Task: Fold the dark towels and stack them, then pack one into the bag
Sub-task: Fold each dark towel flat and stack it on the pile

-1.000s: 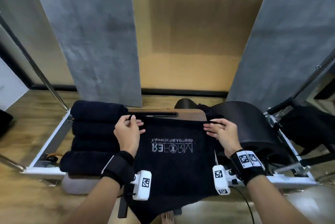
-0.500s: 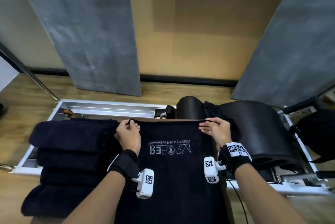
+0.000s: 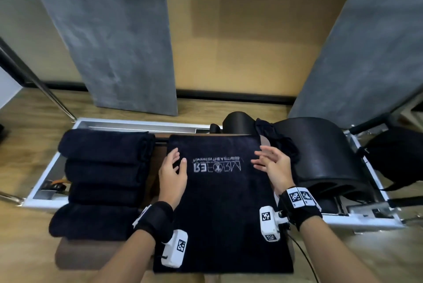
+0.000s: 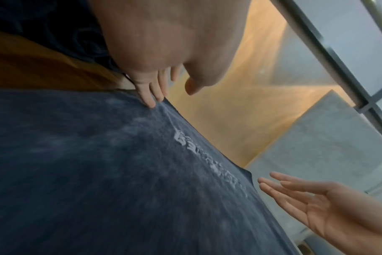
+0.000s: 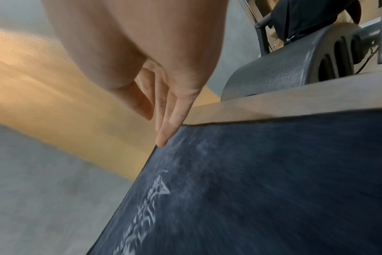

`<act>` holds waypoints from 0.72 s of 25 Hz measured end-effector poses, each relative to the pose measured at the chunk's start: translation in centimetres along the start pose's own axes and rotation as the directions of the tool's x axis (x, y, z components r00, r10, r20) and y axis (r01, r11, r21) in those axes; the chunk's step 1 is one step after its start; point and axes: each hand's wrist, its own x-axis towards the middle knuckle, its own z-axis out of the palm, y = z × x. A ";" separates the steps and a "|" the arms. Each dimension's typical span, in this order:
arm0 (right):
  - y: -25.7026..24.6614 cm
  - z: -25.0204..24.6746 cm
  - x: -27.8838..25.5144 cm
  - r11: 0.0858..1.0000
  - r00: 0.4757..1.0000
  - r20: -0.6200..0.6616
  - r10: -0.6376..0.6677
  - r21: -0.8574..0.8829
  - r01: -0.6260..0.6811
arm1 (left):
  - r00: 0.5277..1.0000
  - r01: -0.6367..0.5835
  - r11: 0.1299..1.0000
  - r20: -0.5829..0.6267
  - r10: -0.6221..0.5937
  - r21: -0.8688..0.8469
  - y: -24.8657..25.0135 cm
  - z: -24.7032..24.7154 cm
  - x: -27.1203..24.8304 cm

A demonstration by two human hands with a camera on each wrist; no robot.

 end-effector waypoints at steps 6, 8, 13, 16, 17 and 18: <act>2.7 -1.9 -10.5 0.994 0.998 0.046 0.035 -0.103 -0.030 | 0.990 -0.118 0.975 0.099 0.101 0.187 -2.0 -4.3 -9.5; 3.9 -3.0 -13.5 0.981 0.998 0.042 0.049 -0.190 -0.040 | 0.985 -0.128 0.959 0.145 0.094 0.251 -2.7 -5.8 -12.4; 6.6 -6.4 -19.0 0.841 0.997 -0.065 0.029 -0.538 -0.060 | 0.960 -0.256 0.858 0.225 0.170 0.445 -3.5 -8.9 -18.3; 7.5 -7.9 -20.4 0.732 0.993 -0.121 0.015 -0.675 -0.093 | 0.982 -0.177 0.725 0.169 0.085 0.666 -3.4 -9.8 -20.2; 7.8 -8.1 -20.6 0.702 0.992 -0.127 0.011 -0.706 -0.098 | 0.987 -0.149 0.700 0.150 0.060 0.698 -3.5 -10.0 -20.6; 8.0 -8.2 -20.8 0.687 0.992 -0.130 0.007 -0.720 -0.099 | 0.988 -0.143 0.692 0.145 0.056 0.708 -3.7 -10.2 -20.8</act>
